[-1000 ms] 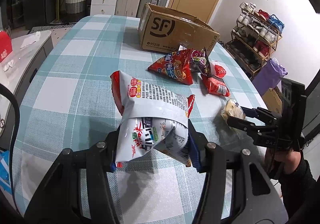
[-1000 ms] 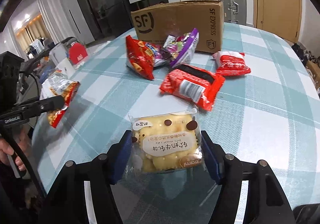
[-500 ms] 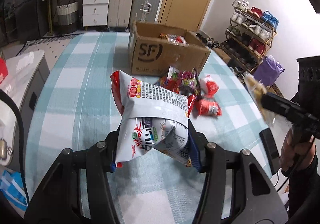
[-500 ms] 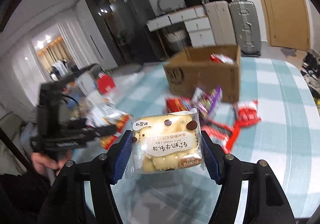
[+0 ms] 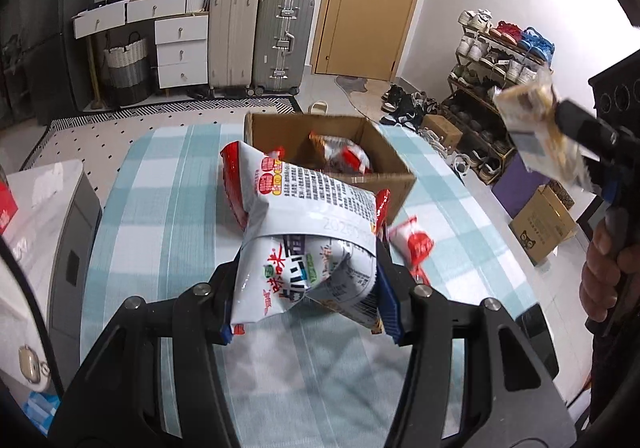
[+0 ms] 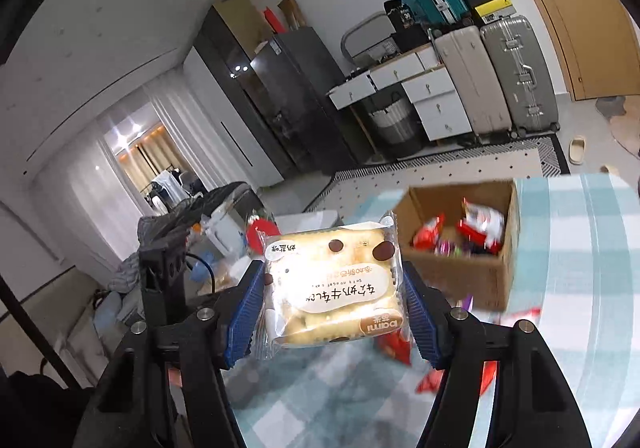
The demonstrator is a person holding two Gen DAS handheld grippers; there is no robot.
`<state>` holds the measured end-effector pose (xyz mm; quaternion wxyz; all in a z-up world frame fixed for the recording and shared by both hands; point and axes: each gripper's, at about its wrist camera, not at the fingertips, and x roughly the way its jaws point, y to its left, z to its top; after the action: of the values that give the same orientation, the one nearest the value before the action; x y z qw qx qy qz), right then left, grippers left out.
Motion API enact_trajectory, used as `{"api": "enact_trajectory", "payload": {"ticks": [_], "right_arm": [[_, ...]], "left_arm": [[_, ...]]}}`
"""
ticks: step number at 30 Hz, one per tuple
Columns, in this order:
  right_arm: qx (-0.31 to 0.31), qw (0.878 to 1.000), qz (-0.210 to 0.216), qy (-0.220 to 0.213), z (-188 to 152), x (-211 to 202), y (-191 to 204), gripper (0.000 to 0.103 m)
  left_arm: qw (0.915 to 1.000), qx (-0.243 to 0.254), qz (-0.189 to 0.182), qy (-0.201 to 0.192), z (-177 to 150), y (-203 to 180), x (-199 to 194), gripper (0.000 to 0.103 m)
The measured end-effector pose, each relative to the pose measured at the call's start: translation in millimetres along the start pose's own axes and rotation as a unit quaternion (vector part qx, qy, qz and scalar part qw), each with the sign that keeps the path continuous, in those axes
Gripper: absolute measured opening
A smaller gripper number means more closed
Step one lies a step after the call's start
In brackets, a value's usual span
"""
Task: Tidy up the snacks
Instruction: 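Carry the white bag with the left gripper and bun pack with the right gripper to the box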
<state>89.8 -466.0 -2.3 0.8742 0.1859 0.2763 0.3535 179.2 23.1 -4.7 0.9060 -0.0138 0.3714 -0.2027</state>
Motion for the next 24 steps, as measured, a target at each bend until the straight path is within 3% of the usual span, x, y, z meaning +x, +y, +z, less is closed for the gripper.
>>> {"api": "enact_trajectory", "payload": {"ticks": [6, 10, 15, 20, 24], "right_arm": [[0.002, 1.000, 0.000, -0.013, 47.6, 8.3, -8.2, 0.067], [0.020, 1.000, 0.006, -0.023, 75.8, 12.0, -19.2, 0.067], [0.009, 1.000, -0.019, -0.022, 107.1, 30.2, -27.5, 0.067], [-0.002, 0.999, -0.044, -0.014, 129.4, 52.7, -39.2, 0.067], [-0.017, 0.997, -0.072, -0.006, 142.0, 72.2, -53.0, 0.067]], "left_arm": [[1.0000, -0.002, -0.006, 0.005, 49.4, -0.8, 18.7, 0.051], [0.9997, 0.021, 0.010, -0.009, 86.5, -7.0, 24.6, 0.051], [0.9985, 0.052, 0.015, -0.010, 136.4, -20.6, 39.0, 0.051], [0.9977, 0.062, 0.022, 0.016, 179.7, -25.5, 82.9, 0.051], [0.9964, 0.069, 0.033, 0.036, 189.1, -26.5, 120.1, 0.051]]}}
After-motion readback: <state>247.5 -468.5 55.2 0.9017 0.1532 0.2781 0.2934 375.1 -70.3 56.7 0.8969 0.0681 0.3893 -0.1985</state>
